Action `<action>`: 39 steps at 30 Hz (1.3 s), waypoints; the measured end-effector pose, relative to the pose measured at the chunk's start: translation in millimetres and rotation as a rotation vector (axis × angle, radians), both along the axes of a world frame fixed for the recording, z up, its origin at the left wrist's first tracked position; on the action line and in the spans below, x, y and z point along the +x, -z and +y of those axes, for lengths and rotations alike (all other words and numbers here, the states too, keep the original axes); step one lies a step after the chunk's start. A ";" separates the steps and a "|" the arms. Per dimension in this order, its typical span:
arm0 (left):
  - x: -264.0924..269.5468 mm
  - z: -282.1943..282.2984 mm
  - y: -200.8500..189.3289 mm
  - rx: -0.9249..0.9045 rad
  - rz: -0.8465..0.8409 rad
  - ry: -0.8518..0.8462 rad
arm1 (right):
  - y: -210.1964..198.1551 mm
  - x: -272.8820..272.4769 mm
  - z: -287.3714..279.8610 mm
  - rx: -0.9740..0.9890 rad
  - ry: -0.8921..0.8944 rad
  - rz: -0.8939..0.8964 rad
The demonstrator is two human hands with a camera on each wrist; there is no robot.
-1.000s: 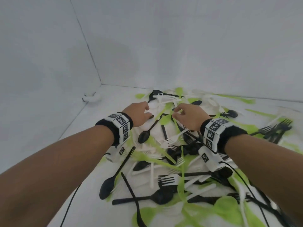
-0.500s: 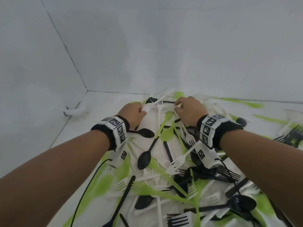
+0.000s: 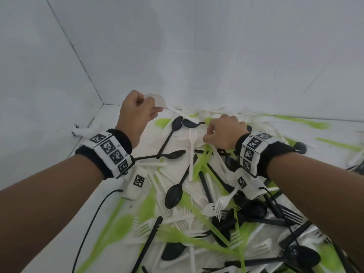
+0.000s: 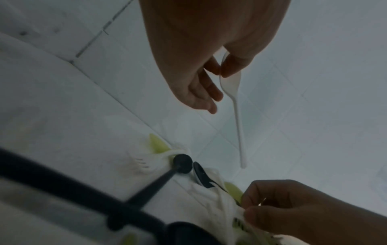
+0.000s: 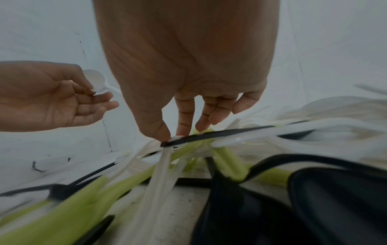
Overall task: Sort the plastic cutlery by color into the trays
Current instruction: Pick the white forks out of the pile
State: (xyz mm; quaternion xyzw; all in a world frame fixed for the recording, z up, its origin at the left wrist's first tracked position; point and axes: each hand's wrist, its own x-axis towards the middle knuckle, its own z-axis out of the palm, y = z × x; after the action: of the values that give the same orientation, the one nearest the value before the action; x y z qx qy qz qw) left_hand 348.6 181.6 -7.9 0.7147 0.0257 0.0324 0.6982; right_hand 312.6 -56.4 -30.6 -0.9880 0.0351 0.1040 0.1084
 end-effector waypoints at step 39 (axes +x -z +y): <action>-80.5 -46.3 -20.0 0.417 -0.011 0.034 | -21.1 -78.6 -40.6 0.401 -0.007 -0.269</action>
State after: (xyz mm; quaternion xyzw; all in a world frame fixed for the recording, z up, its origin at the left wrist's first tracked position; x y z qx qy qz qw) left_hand 268.1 135.3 12.0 0.8438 0.0025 0.0290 0.5359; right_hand 234.0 -97.0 -9.6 -0.9517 -0.0043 -0.0232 0.3060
